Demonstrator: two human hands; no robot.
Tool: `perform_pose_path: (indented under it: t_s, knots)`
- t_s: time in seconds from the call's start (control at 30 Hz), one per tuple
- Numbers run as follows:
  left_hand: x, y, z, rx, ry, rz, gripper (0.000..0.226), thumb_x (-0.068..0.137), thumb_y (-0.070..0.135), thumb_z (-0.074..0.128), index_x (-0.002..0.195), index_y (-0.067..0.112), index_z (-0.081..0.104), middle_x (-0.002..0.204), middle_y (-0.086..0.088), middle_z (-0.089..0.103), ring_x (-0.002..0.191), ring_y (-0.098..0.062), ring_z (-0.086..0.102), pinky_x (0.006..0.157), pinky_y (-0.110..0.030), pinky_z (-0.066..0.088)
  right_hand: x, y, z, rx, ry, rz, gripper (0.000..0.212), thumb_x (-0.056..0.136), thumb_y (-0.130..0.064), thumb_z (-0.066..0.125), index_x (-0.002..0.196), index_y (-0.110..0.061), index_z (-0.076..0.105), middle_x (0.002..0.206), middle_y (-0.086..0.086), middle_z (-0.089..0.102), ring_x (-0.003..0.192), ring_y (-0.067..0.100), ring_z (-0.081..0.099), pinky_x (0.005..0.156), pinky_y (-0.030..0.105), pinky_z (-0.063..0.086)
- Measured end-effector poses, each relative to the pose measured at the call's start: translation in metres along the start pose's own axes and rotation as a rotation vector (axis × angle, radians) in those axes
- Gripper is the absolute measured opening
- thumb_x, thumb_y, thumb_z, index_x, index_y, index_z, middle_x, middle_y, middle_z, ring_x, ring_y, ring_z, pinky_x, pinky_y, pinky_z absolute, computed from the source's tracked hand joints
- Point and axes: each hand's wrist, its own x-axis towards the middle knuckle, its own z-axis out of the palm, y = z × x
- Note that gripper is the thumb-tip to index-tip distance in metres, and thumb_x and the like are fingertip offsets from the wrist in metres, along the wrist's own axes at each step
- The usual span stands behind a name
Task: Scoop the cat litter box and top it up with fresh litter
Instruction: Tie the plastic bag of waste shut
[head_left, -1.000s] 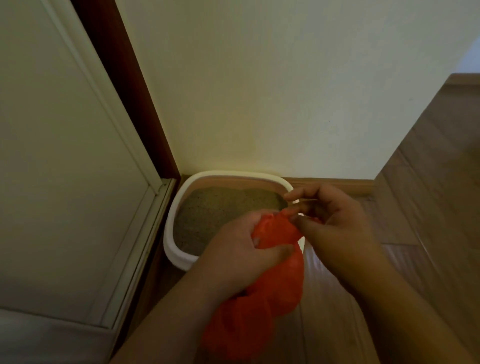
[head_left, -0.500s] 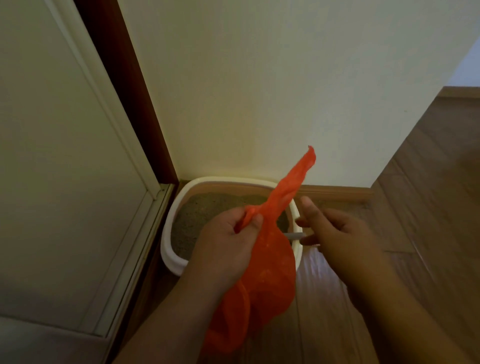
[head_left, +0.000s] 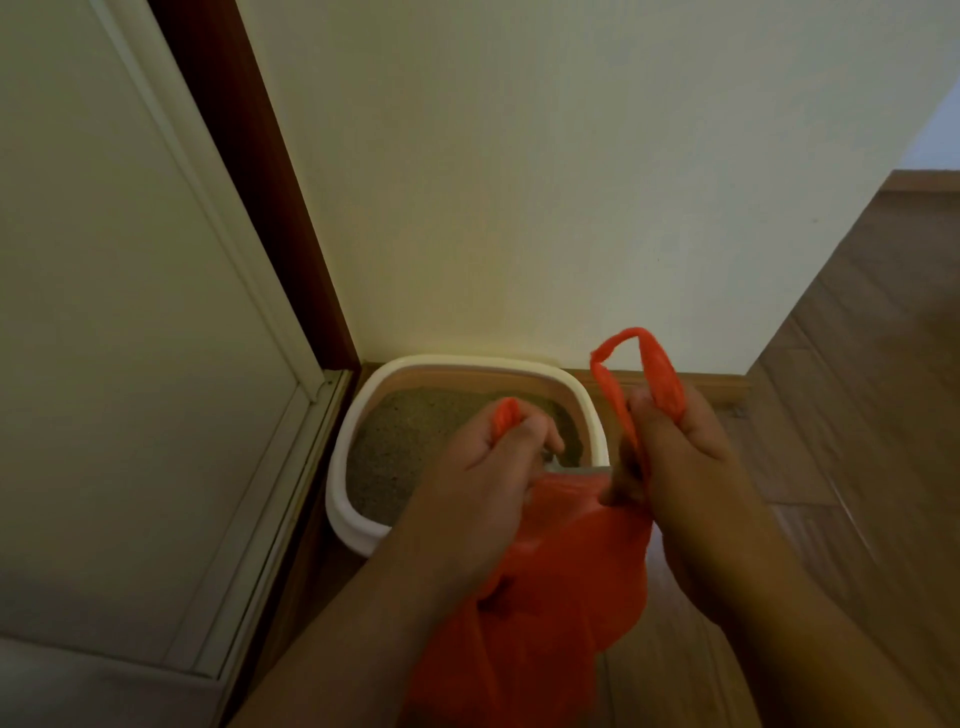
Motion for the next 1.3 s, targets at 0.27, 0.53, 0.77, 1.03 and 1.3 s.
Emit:
perform_pose_path:
  t_s: [0.27, 0.53, 0.77, 1.03, 1.3]
  knots:
    - [0.003, 0.009, -0.002, -0.151, -0.024, 0.026, 0.043, 0.095, 0.054, 0.032, 0.121, 0.044, 0.065, 0.067, -0.001, 0.051, 0.057, -0.013, 0.041, 0.057, -0.033, 0.034, -0.008, 0.0, 0.013, 0.137, -0.081, -0.021, 0.052, 0.078, -0.003, 0.062, 0.111, -0.038, 0.045, 0.094, 0.018, 0.058, 0.073, 0.022, 0.055, 0.064, 0.039, 0.045]
    - [0.001, 0.004, -0.007, -0.008, 0.088, 0.026, 0.03, 0.1, 0.018, 0.05, 0.11, 0.045, 0.057, 0.075, 0.006, 0.071, 0.064, -0.018, 0.063, 0.066, -0.049, 0.053, -0.006, 0.001, 0.011, 0.003, -0.12, -0.114, 0.012, 0.096, 0.008, 0.044, 0.086, 0.001, 0.045, 0.075, 0.012, 0.071, 0.061, 0.026, 0.053, 0.053, 0.032, 0.04]
    - [0.002, 0.008, -0.007, -0.016, 0.006, 0.067, 0.042, 0.101, 0.012, 0.056, 0.129, 0.038, 0.039, 0.093, 0.007, 0.078, 0.071, -0.013, 0.068, 0.065, -0.03, 0.049, -0.004, -0.003, 0.005, 0.288, -0.065, -0.016, 0.012, 0.08, -0.003, 0.067, 0.091, -0.002, 0.072, 0.079, 0.013, 0.07, 0.066, 0.019, 0.064, 0.057, 0.025, 0.053]
    - [-0.001, 0.009, -0.008, -0.036, -0.075, 0.065, 0.073, 0.097, 0.024, 0.062, 0.151, 0.052, 0.019, 0.081, -0.005, 0.076, 0.068, -0.01, 0.067, 0.067, -0.03, 0.05, -0.014, -0.01, 0.008, 0.276, -0.369, 0.01, 0.03, 0.086, -0.026, 0.062, 0.109, -0.012, 0.076, 0.082, 0.021, 0.071, 0.077, 0.029, 0.072, 0.072, 0.031, 0.058]
    - [-0.003, 0.005, -0.01, 0.05, -0.251, -0.022, 0.075, 0.093, 0.034, 0.07, 0.147, 0.048, 0.02, 0.086, -0.004, 0.078, 0.084, -0.021, 0.076, 0.091, -0.049, 0.057, -0.009, -0.012, 0.005, 0.242, -0.141, -0.094, 0.03, 0.092, -0.032, 0.054, 0.093, -0.012, 0.076, 0.074, 0.009, 0.071, 0.061, 0.022, 0.064, 0.063, 0.037, 0.057]
